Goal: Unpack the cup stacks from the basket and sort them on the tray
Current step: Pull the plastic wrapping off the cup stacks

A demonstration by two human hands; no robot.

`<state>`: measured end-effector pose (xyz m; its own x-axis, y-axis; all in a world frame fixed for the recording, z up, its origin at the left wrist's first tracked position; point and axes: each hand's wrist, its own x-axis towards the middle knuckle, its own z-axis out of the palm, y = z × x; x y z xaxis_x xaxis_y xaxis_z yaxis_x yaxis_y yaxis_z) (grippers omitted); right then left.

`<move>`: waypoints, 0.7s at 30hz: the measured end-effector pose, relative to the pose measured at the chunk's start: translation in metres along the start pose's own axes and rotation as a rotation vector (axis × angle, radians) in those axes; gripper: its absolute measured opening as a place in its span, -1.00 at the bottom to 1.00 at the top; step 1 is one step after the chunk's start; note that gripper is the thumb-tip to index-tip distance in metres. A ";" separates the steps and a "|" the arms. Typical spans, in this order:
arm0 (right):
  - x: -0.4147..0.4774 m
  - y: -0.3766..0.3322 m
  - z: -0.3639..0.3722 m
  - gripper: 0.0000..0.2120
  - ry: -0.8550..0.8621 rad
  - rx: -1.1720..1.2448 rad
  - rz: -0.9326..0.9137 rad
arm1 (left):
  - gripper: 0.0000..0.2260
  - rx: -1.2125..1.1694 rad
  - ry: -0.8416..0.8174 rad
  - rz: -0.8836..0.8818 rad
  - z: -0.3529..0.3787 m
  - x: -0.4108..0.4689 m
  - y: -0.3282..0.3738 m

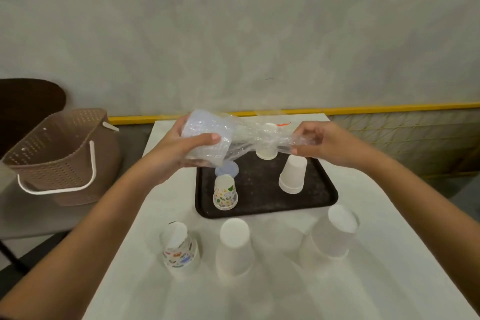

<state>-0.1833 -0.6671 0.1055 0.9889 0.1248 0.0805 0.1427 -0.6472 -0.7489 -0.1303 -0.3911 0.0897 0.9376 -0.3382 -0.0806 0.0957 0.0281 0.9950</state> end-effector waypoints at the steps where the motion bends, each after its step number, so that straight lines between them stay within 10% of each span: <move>1: -0.001 0.006 -0.005 -0.78 0.022 -0.052 -0.039 | -0.17 -0.001 0.021 -0.008 0.003 -0.001 0.000; 13: -0.006 0.053 -0.036 -0.93 0.470 -0.410 -0.522 | -0.48 -0.100 0.153 -0.223 0.026 -0.027 -0.015; 16: -0.009 0.053 -0.033 -0.91 0.593 -0.073 -0.450 | -0.77 -0.189 0.199 -0.267 0.038 -0.029 -0.016; 21: -0.011 0.049 -0.029 -0.64 0.419 0.594 -0.142 | -0.67 -0.274 0.213 -0.324 0.051 -0.031 -0.022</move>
<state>-0.1863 -0.7220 0.0874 0.9126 -0.1974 0.3581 0.3411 -0.1154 -0.9329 -0.1782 -0.4289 0.0733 0.8900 -0.1708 -0.4227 0.4521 0.2099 0.8669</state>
